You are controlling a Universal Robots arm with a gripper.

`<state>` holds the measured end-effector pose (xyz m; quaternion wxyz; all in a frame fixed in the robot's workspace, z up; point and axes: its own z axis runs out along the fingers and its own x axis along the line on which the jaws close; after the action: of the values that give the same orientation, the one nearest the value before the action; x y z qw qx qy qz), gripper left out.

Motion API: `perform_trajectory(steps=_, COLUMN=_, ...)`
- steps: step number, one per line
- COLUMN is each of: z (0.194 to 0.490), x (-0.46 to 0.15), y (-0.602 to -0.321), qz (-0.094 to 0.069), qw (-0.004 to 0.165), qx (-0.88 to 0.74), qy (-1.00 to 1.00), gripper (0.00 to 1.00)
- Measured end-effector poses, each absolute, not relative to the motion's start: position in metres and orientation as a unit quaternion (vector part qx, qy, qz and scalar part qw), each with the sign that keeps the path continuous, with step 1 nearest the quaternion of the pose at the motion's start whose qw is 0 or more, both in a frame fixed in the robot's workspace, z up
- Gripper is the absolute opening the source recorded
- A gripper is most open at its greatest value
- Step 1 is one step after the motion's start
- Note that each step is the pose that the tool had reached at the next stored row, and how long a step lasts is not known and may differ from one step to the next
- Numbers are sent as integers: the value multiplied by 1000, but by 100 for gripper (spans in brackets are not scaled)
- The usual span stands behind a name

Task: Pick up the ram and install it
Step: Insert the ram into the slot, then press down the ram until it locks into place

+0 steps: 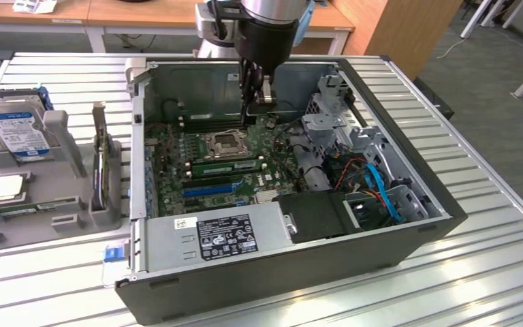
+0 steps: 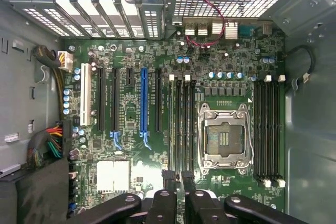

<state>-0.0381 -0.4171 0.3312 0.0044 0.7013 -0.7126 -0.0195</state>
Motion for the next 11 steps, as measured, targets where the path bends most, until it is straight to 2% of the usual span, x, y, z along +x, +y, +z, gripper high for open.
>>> perform_trajectory(steps=11, z=334, x=-38, y=-417, qz=-20, qw=4, qx=701, qy=-713, gripper=18)
